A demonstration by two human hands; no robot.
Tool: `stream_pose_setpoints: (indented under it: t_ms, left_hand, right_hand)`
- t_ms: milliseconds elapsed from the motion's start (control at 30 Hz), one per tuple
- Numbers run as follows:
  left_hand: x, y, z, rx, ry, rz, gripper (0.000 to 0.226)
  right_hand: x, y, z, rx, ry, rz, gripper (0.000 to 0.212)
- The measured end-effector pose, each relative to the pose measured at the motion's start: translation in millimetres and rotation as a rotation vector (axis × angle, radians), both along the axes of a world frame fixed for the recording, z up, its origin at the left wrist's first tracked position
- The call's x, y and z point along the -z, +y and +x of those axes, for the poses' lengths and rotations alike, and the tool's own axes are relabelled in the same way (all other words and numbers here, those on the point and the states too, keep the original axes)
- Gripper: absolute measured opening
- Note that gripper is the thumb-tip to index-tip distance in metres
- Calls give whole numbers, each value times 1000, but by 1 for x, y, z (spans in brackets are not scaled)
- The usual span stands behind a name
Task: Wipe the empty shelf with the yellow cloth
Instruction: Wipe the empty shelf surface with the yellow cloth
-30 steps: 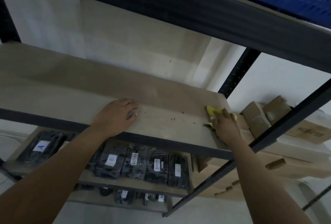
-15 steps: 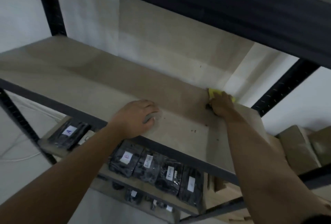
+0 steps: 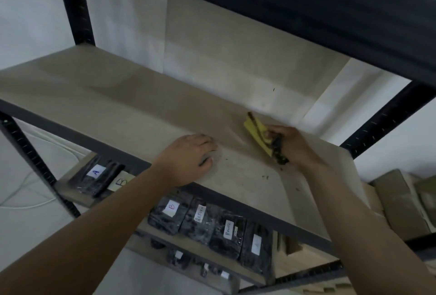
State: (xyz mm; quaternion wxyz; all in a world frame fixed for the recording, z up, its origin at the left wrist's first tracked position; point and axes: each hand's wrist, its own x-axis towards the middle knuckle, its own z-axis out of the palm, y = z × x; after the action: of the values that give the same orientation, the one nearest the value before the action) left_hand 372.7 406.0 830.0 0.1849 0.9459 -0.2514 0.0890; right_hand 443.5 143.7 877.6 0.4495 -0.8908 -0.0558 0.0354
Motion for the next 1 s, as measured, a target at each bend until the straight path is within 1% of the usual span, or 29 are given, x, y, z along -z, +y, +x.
stream_pose_setpoints:
  t_ms: [33,67,100,133,167,200,233,267,300,333,400,467,533,567,667,733,800,867,900,933,1000]
  left_hand:
    - [0,3,0,9,15,-4,40]
    - [0,8,1,16,25,0,41]
    - [0,15,2,14,30,22,42]
    - [1,24,2,4,33,54,44]
    - [2,34,3,-13,35,82,47]
    - [4,44,4,-32,43,97,48]
    - [6,51,4,-49,56,95,50]
    - [7,56,4,-62,69,86,51]
    - [7,57,3,-68,74,78,52]
    - [7,56,3,-70,68,74,53]
    - [7,54,2,-65,52,66,57]
    - [6,54,2,-60,38,60,56]
    - [7,56,3,-55,22,48,52]
    - [8,56,4,-52,14,40,51]
    - [9,56,4,-43,4,23,49]
    - [8,57,4,-31,0,17,50]
    - [8,57,5,-28,-4,19,49]
    - [7,57,3,-27,4,-13,47]
    - [6,57,3,-18,20,-45,46]
    - [3,58,2,-8,44,-82,45]
    - [-2,64,3,19,84,-130,43]
  right_hand:
    - [-5,-9,3,109,33,99,34]
    - [-9,-17,8,219,37,146,38]
    - [-11,-23,12,295,3,140,38]
    - [-9,-25,17,331,-32,48,32]
    - [-4,-24,21,307,-58,-120,25]
    - [3,-23,26,252,-70,-356,29]
    - [13,-21,33,196,-70,-572,39]
    - [21,-16,40,162,-63,-726,45]
    - [27,-9,48,163,-64,-794,45]
    - [28,2,56,182,-66,-799,44]
    - [26,28,68,170,-76,-770,43]
    - [25,58,72,150,-94,-671,45]
    - [24,86,60,109,-142,-543,42]
    - [23,97,50,54,-166,-499,38]
    - [20,109,12,-78,-191,-481,32]
    - [18,106,-16,-140,-168,-342,30]
    - [15,99,-41,-154,-105,-114,27]
    - [9,85,-59,-63,-46,98,27]
    - [4,74,-64,27,-50,146,27]
    - [0,59,-67,133,-76,98,27]
    - [-4,21,-77,343,-153,-119,26]
